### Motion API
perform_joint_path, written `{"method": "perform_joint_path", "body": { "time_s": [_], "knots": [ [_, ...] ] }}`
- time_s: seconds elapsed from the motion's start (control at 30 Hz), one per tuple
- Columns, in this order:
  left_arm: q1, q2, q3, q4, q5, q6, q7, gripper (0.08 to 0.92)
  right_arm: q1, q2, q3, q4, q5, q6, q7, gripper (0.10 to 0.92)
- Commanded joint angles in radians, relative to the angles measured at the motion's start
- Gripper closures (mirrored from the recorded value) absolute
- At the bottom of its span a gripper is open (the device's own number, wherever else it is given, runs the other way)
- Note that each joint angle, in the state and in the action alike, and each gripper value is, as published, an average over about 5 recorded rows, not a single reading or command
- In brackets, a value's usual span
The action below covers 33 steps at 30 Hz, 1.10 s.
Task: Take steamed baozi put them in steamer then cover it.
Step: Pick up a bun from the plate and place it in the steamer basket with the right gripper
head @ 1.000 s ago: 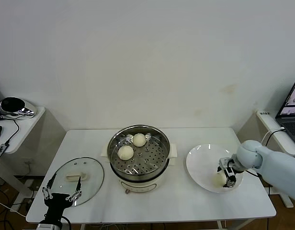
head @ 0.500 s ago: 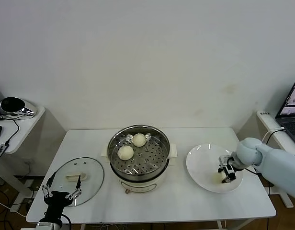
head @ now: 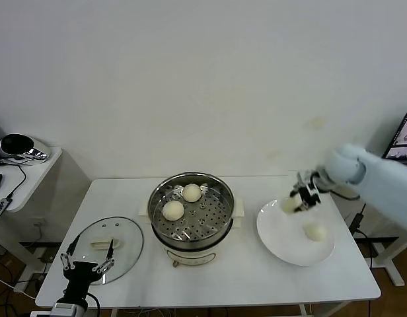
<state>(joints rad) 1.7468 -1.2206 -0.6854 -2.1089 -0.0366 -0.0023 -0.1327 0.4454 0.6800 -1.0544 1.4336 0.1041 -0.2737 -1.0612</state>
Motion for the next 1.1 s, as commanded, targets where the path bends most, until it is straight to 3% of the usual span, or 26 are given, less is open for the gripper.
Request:
{"method": "perform_joint_path", "body": {
  "time_s": [0.03,0.27,0.47,1.1],
  "knots": [
    [0.000,0.001,-0.001,0.004,-0.001,-0.001,-0.001,0.177,0.278,0.258,-0.143,0.005,0.182,0.056,0.049,0.524],
    [0.004,-0.003,-0.003,0.000,-0.005,-0.003,-0.004,0.177,0.229,0.475,-0.213,-0.024,0.246,0.216,0.102,0.525],
    [0.008,-0.010,-0.019,-0.009,-0.012,-0.003,-0.007,0.177,0.180,0.585,-0.267,-0.052,0.135,0.353,0.096,0.524],
    [0.037,-0.029,-0.043,-0.028,-0.013,-0.007,-0.009,0.177,0.120,0.631,-0.321,-0.052,-0.075,0.533,0.012,0.519]
  ]
}}
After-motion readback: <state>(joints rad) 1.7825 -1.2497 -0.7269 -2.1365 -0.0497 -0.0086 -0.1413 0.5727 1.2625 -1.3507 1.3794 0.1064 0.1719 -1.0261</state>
